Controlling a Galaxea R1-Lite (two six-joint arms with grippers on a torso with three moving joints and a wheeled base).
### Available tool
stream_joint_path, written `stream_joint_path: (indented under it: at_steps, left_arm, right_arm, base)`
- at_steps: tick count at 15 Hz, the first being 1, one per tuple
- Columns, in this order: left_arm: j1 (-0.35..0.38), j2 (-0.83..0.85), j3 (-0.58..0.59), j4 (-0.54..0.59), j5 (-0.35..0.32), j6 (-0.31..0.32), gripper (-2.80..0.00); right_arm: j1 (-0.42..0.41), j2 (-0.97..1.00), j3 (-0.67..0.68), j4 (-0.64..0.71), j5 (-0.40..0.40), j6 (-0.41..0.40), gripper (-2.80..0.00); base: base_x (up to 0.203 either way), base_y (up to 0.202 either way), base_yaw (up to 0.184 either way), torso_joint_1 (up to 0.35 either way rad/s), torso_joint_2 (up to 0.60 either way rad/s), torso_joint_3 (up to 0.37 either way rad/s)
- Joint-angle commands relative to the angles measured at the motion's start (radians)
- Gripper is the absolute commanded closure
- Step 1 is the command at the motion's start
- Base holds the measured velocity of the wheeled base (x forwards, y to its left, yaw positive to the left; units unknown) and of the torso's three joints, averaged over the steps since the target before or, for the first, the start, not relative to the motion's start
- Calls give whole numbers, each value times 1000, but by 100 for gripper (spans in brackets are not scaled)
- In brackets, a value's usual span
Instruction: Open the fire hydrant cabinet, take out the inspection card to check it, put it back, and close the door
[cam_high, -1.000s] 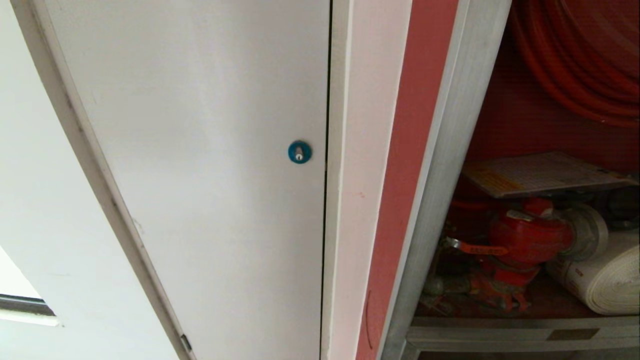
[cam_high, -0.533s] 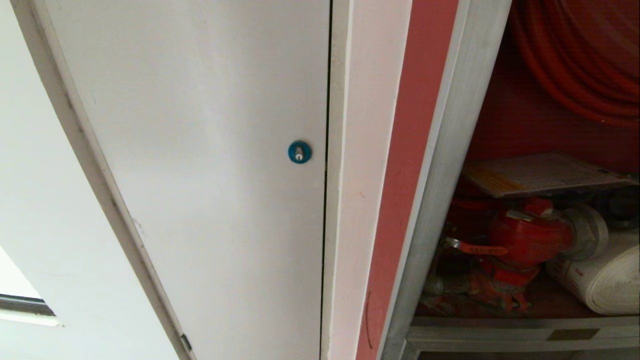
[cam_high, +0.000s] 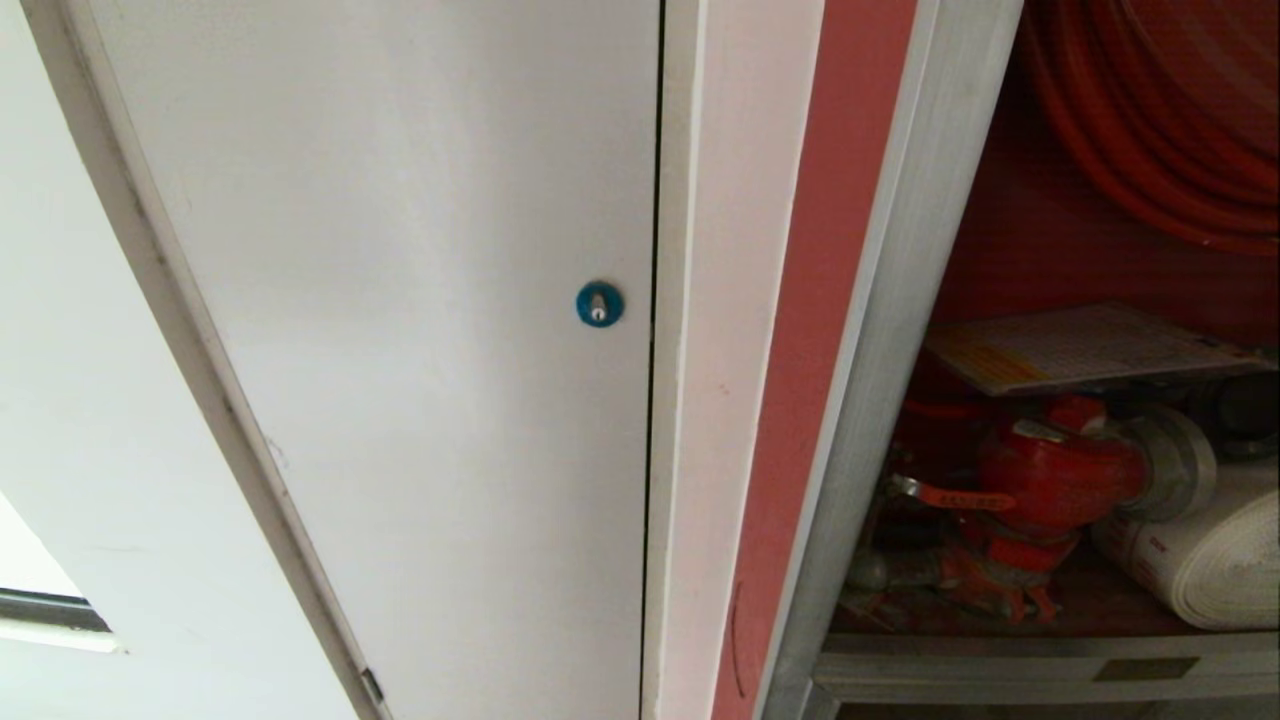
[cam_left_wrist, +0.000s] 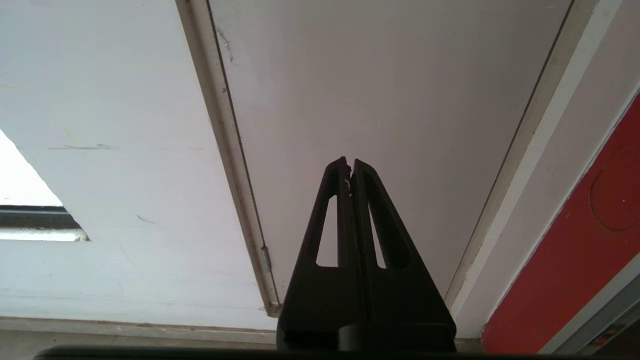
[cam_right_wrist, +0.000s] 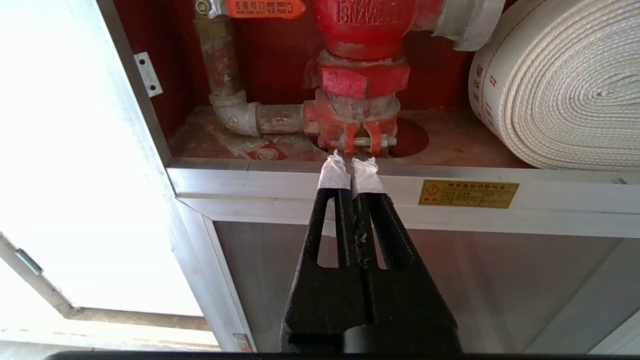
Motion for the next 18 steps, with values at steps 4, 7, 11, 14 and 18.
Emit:
stream_joint_path:
  at_steps: [4, 7, 11, 14, 18]
  left_arm:
    - [0, 1, 0, 0, 0, 1, 0]
    - [0, 0, 0, 0, 0, 1, 0]
    - [0, 1, 0, 0, 0, 0, 0]
    - [0, 1, 0, 0, 0, 0, 0]
    - [0, 1, 0, 0, 0, 0, 0]
  right_arm:
    - [0, 0, 3, 0, 1, 0, 0]
    - [0, 0, 3, 0, 1, 0, 0]
    - [0, 0, 3, 0, 1, 0, 0]
    - [0, 0, 3, 0, 1, 0, 0]
    - [0, 0, 3, 0, 1, 0, 0]
  base:
    - [0, 0, 0, 0, 0, 0]
    - [0, 0, 0, 0, 0, 0]
    - [0, 0, 0, 0, 0, 0]
    - [0, 0, 0, 0, 0, 0]
    - [0, 0, 0, 0, 0, 0]
